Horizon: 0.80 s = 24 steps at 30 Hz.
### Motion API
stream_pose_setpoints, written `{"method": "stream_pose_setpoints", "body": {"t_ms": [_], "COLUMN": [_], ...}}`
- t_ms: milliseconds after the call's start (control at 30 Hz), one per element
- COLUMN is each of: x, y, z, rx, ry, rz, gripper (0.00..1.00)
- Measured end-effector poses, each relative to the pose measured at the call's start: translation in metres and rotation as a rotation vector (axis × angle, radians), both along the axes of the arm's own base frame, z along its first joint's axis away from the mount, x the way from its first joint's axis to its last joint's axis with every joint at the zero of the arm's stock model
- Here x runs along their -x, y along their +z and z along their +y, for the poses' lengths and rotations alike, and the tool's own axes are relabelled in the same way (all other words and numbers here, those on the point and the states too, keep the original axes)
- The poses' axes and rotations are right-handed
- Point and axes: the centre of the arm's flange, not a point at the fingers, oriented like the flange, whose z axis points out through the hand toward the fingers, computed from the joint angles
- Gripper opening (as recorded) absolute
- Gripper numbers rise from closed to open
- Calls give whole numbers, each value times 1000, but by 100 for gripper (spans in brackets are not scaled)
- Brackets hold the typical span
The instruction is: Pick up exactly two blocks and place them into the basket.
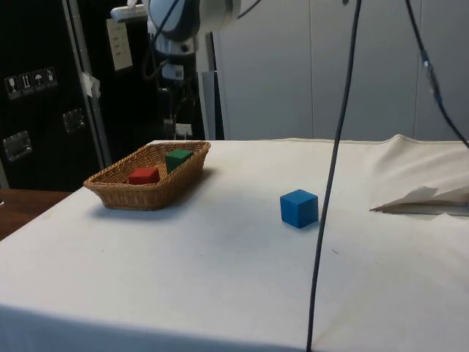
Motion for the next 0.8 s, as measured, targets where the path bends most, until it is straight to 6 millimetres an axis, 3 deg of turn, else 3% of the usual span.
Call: {"method": "stream_pose_setpoints", "body": {"t_ms": [433,800], "x": [39,63], "y": [47,66], "z": [15,39], "rx": [-20,-37], "ry": [18,34], "rz": [-10,-16], "gripper": [100,100]}}
